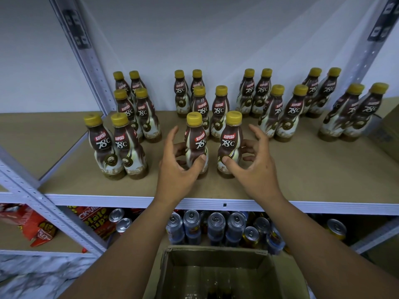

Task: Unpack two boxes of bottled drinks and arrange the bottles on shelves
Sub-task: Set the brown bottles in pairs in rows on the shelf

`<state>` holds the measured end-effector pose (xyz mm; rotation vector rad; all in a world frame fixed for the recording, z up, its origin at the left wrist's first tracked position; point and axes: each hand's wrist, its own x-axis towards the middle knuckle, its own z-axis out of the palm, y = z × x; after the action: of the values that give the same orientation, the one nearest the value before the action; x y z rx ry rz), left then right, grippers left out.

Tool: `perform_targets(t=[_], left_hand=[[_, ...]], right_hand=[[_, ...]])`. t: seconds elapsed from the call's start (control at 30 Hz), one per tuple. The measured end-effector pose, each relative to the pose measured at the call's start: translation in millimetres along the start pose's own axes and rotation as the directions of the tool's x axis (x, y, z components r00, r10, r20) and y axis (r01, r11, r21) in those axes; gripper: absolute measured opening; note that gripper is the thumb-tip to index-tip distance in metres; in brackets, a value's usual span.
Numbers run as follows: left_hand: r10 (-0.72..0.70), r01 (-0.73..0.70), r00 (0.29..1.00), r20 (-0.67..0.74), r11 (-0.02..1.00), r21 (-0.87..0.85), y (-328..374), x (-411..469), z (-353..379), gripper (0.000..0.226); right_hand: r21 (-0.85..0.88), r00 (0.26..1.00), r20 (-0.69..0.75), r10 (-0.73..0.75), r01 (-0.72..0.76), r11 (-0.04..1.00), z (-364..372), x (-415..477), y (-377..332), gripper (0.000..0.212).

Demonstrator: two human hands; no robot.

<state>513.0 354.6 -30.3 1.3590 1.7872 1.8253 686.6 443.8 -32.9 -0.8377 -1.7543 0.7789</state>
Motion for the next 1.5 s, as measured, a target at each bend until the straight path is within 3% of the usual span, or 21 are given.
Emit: perform_targets(t=[0.93,1.1,1.3,1.5], left_hand=[[-0.028,0.026,0.997,0.068,0.999,0.036,0,1,-2,0.088],[0.024,-0.029,0.988,0.149,0.999,0.032,13,10,-11,0.092],[0.082,-0.121,0.934,0.347,0.988,0.091,34,32,-26,0.094],[0.075,-0.117,0.926,0.37,0.989,0.094,35,36,-29,0.089]], right_hand=[[0.035,0.998,0.069,0.004,-0.007,0.999,3,0,-6,0.094],[0.032,0.988,0.15,-0.037,0.033,0.999,-8,10,-19,0.095],[-0.03,0.956,0.283,-0.072,0.084,0.996,-25,27,-41,0.1],[-0.044,0.937,0.343,-0.065,0.085,0.995,-23,29,-43,0.094]])
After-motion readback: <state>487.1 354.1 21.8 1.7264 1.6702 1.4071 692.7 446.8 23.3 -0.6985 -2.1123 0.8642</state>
